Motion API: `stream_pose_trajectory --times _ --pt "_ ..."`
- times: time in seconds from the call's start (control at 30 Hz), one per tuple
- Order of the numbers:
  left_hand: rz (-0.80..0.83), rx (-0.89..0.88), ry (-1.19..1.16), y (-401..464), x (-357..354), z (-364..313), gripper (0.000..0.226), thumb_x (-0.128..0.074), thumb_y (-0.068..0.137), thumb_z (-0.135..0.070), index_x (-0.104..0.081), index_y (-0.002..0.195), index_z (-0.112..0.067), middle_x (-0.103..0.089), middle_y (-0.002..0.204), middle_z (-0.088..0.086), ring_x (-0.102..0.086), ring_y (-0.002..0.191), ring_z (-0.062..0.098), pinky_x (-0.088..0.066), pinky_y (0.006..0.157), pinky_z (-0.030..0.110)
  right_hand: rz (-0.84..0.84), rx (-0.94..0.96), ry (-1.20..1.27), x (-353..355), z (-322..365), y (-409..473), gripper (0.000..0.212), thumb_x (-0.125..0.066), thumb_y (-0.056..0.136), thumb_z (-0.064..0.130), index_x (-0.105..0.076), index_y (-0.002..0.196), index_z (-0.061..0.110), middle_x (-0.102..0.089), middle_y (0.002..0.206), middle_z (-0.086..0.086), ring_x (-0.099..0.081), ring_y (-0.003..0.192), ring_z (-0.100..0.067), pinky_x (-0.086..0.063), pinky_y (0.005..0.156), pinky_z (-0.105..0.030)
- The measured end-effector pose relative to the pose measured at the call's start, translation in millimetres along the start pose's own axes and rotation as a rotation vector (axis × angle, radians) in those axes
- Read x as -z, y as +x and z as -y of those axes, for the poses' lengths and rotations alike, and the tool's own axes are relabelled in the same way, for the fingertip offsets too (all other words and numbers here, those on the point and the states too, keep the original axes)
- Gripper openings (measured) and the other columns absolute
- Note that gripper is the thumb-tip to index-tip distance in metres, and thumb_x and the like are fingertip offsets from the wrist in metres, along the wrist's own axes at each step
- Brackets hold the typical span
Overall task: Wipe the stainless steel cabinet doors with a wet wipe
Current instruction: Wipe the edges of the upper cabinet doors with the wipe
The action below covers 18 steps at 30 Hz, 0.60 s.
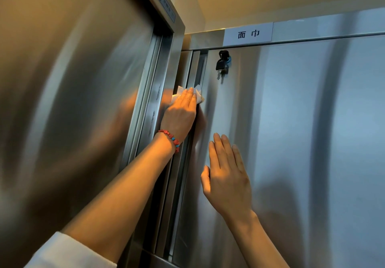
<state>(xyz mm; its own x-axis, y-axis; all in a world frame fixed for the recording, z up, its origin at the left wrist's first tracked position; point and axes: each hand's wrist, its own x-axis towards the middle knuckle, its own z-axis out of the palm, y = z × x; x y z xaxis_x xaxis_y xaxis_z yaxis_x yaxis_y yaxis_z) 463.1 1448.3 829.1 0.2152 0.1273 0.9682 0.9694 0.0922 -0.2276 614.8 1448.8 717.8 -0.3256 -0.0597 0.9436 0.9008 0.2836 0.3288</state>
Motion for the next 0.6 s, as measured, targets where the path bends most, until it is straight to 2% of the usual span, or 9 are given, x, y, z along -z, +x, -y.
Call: stream_pose_trajectory --times 0.07,0.2,0.3,0.37,0.4,0.43,0.5,0.53,0.6 --pt "0.024 0.016 -0.026 4 -3 2 0.05 -0.028 0.099 0.002 -0.011 0.146 0.002 -0.013 0.154 0.018 -0.011 0.144 0.023 0.0 0.115 0.025 -0.001 -0.002 0.005 0 0 0 0.054 -0.058 0.082 0.025 -0.053 0.13 0.002 -0.047 0.138 -0.018 -0.041 0.131 -0.032 -0.027 0.11 -0.046" --pt "-0.004 0.044 -0.081 1 0 -2 0.05 -0.032 0.098 0.002 -0.015 0.145 0.003 -0.017 0.152 0.02 -0.016 0.143 0.025 -0.005 0.114 0.026 -0.004 0.004 0.0 -1 0 1 0.054 -0.061 0.081 0.025 -0.055 0.129 0.001 -0.048 0.137 -0.018 -0.042 0.13 -0.032 -0.029 0.109 -0.047" --pt "-0.022 0.065 -0.127 -8 2 -6 0.048 -0.044 0.091 0.008 -0.032 0.138 0.009 -0.034 0.144 0.025 -0.034 0.135 0.031 -0.025 0.112 0.032 0.0 0.003 -0.004 0 0 0 0.055 -0.063 0.081 0.026 -0.054 0.129 0.002 -0.048 0.137 -0.018 -0.042 0.131 -0.032 -0.03 0.108 -0.046" --pt "-0.035 0.043 -0.144 -14 3 -8 0.048 -0.061 0.076 0.015 -0.05 0.123 0.014 -0.053 0.126 0.029 -0.054 0.117 0.036 -0.045 0.098 0.037 0.0 0.0 -0.005 1 0 1 0.054 -0.06 0.082 0.026 -0.054 0.129 0.002 -0.048 0.137 -0.018 -0.042 0.131 -0.032 -0.03 0.108 -0.046" --pt "-0.059 0.028 -0.137 -14 3 -7 0.048 -0.066 0.071 0.016 -0.054 0.118 0.015 -0.057 0.12 0.03 -0.058 0.111 0.037 -0.049 0.092 0.04 0.0 0.001 -0.007 1 0 1 0.054 -0.06 0.082 0.026 -0.054 0.129 0.002 -0.048 0.137 -0.018 -0.042 0.131 -0.032 -0.03 0.108 -0.046" --pt "-0.059 0.016 -0.136 -14 2 -6 0.048 -0.065 0.071 0.017 -0.053 0.118 0.016 -0.056 0.121 0.031 -0.057 0.112 0.037 -0.046 0.094 0.04 0.001 0.001 -0.009 1 1 1 0.054 -0.061 0.081 0.026 -0.054 0.129 0.001 -0.048 0.137 -0.018 -0.042 0.13 -0.032 -0.03 0.108 -0.047" --pt "-0.011 0.018 -0.145 -12 3 -4 0.049 -0.05 0.086 0.013 -0.037 0.133 0.012 -0.04 0.138 0.029 -0.041 0.13 0.034 -0.027 0.109 0.032 -0.001 0.002 -0.017 1 1 1 0.055 -0.064 0.08 0.026 -0.055 0.128 0.001 -0.049 0.136 -0.018 -0.042 0.13 -0.032 -0.03 0.108 -0.047" --pt "0.004 0.019 -0.146 -10 3 -3 0.048 -0.042 0.092 0.01 -0.028 0.138 0.009 -0.031 0.145 0.026 -0.031 0.137 0.031 -0.016 0.112 0.029 -0.004 0.002 -0.02 1 1 1 0.055 -0.065 0.079 0.026 -0.055 0.128 0.001 -0.049 0.136 -0.018 -0.043 0.13 -0.032 -0.029 0.108 -0.047" --pt "0.008 0.036 -0.151 -10 1 -2 0.048 -0.036 0.096 0.007 -0.022 0.142 0.006 -0.023 0.149 0.023 -0.022 0.14 0.029 -0.007 0.112 0.027 -0.006 0.003 -0.023 1 1 1 0.055 -0.065 0.079 0.027 -0.056 0.128 0.002 -0.049 0.136 -0.018 -0.043 0.13 -0.032 -0.029 0.108 -0.046"
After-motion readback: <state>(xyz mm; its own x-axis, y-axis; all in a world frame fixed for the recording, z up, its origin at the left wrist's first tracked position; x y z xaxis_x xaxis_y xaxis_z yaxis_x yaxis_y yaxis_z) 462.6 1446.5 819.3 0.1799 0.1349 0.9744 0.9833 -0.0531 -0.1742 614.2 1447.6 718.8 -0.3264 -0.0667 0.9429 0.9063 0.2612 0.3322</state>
